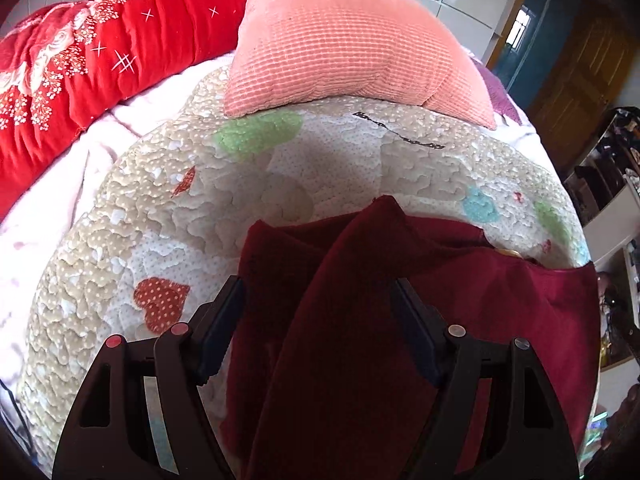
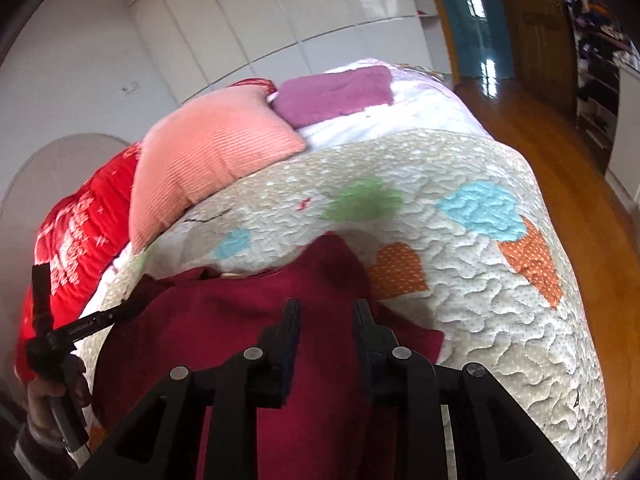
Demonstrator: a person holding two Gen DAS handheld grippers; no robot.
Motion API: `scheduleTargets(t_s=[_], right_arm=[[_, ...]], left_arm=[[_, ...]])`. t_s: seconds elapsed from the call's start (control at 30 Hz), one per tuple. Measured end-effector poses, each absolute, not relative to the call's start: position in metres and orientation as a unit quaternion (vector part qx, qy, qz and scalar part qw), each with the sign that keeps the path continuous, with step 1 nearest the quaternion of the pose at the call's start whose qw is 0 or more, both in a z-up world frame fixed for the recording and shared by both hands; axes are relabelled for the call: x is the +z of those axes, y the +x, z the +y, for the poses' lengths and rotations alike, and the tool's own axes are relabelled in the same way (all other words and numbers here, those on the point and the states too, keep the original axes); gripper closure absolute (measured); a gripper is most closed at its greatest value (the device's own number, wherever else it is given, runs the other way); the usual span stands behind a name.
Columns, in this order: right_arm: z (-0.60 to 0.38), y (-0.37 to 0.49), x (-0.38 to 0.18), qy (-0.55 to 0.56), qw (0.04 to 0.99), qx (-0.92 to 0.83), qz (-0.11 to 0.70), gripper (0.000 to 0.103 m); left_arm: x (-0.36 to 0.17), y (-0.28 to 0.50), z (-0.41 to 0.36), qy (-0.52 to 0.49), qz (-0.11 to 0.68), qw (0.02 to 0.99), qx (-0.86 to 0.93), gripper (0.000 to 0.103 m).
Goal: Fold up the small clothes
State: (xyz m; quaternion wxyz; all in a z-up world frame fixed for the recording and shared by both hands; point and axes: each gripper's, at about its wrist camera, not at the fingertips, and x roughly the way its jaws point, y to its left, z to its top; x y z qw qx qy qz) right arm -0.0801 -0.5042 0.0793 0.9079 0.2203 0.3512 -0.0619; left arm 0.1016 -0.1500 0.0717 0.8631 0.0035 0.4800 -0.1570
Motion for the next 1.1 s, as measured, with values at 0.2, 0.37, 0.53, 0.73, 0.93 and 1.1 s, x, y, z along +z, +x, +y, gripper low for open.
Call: scheduleTargets(t_s=[0.2,0.37,0.53,0.73,0.93,1.1], right_arm=[[-0.487,-0.047,0.065,0.234,0.901,-0.051,0.361,0.078],[-0.515,-0.012,0.015,0.271,0.853,-0.139,0.423,0.078],[-0.466,-0.009,0.056,0.221,0.879,-0.102,0.410,0.067],[-0.348,0.033,0.077,0.242,0.873,0.051,0.420,0.056],[-0.262,0.090,0.070,0.175,0.869,0.067,0.459,0.056],[-0.242,0.126,0.048,0.170,0.849,0.072,0.495,0.063]], left_arm=[[0.073,0.033,-0.106,-0.002,0.471,0.867,-0.160,0.028],[0.050,0.012,-0.089,-0.018,0.483,0.860,-0.163,0.028],[0.038,0.021,-0.084,-0.041,0.484,0.856,-0.179,0.028],[0.035,0.023,-0.081,-0.040,0.481,0.853,-0.199,0.028],[0.034,0.024,-0.071,-0.065,0.488,0.847,-0.200,0.028],[0.036,0.025,-0.068,-0.067,0.491,0.846,-0.200,0.028]])
